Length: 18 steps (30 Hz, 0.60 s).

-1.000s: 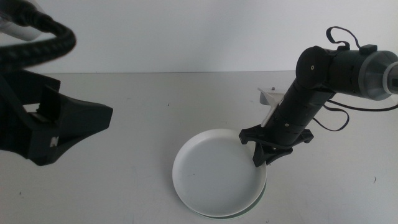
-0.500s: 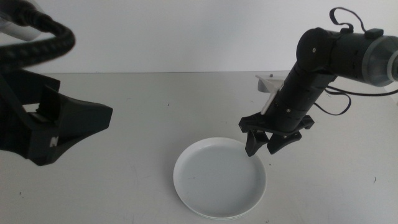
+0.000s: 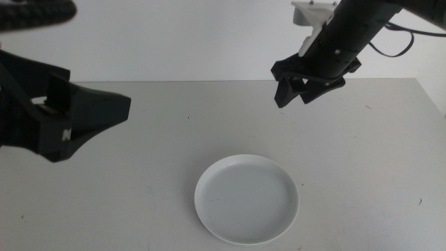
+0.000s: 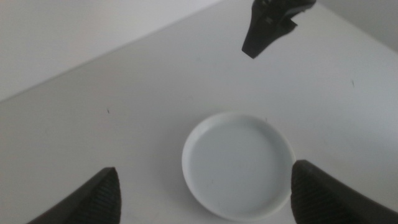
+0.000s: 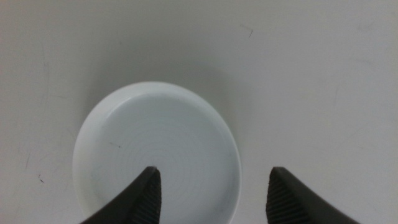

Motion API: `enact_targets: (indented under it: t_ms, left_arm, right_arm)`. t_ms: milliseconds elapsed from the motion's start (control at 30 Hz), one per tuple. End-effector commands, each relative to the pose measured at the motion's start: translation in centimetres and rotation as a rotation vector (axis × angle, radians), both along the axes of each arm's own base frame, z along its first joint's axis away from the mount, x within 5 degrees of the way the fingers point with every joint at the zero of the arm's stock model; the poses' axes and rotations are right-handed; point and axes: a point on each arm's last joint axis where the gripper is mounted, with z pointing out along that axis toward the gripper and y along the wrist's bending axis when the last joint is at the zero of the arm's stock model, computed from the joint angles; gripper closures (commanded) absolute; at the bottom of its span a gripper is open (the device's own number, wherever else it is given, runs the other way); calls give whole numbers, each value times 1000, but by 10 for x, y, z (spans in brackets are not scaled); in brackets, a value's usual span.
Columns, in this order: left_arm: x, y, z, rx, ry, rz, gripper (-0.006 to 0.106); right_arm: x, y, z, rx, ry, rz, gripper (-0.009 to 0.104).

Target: Stack the three bowls on top of each other.

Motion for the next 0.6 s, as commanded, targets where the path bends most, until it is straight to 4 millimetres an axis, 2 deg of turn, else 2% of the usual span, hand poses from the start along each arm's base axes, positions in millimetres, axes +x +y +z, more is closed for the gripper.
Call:
enact_targets:
  t_ms: [0, 167, 400, 467, 567]
  left_arm:
    - [8, -3, 16, -95, -96, 37, -5]
    - [37, -5, 16, 22, -67, 165, -5]
    - [84, -9, 29, 172, -97, 297, -5]
    - [102, -3, 25, 173, -57, 355, -5]
    - [124, 18, 14, 142, 46, 456, -5]
  right_arm:
    - [-15, -18, 44, 22, -71, -6, 51]
    - [-19, -51, 66, 38, -127, -84, 51]
    - [-36, -94, 100, 39, -237, -153, 51]
    - [-41, -102, 106, 34, -258, -174, 51]
    - [-52, -109, 110, 23, -270, -192, 51]
